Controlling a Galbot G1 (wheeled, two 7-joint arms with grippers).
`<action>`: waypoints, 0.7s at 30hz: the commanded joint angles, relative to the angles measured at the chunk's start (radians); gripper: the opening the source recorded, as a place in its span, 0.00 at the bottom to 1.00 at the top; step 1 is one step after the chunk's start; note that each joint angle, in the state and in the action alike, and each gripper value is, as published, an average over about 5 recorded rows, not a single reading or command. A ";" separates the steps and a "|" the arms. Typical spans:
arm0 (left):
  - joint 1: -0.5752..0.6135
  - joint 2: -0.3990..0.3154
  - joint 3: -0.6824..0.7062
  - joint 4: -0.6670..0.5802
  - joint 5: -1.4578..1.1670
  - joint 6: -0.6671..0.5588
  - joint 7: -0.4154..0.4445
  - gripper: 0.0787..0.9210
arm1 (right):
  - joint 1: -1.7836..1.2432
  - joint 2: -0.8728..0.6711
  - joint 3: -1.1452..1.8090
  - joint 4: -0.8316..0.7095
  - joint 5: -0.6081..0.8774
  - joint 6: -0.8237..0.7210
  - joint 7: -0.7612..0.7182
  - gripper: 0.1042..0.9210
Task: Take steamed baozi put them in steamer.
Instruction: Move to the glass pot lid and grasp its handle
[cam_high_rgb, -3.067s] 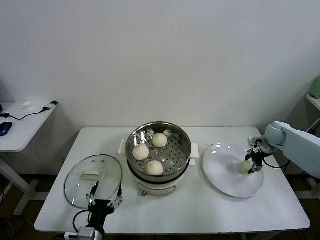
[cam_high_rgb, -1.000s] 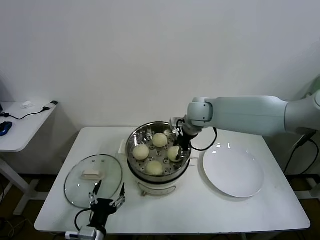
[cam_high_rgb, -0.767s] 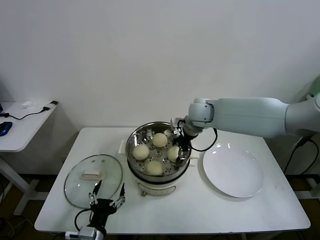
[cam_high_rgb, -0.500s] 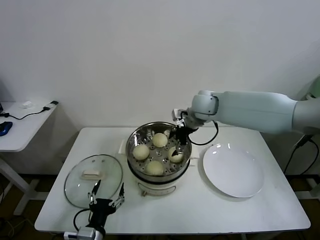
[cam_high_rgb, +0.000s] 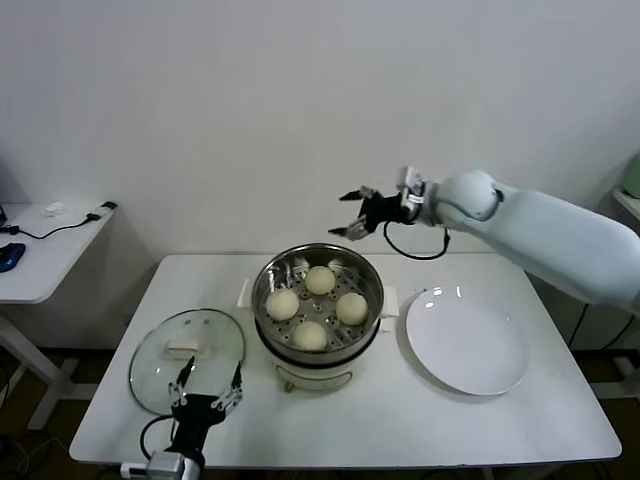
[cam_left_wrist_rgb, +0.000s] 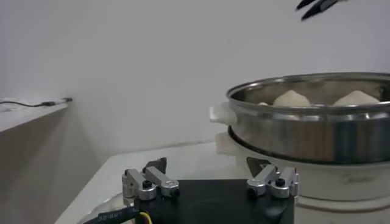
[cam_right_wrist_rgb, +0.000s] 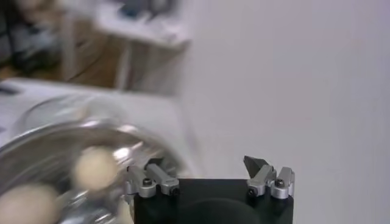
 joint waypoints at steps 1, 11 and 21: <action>-0.028 0.047 -0.013 -0.009 -0.016 0.040 -0.057 0.88 | -0.890 -0.150 0.989 0.177 -0.197 0.132 0.411 0.88; -0.049 0.079 -0.030 0.028 0.005 0.007 -0.092 0.88 | -1.524 0.134 1.519 0.220 -0.361 0.361 0.274 0.88; -0.064 0.098 -0.036 0.143 0.313 -0.145 -0.232 0.88 | -1.727 0.382 1.551 0.194 -0.385 0.506 0.274 0.88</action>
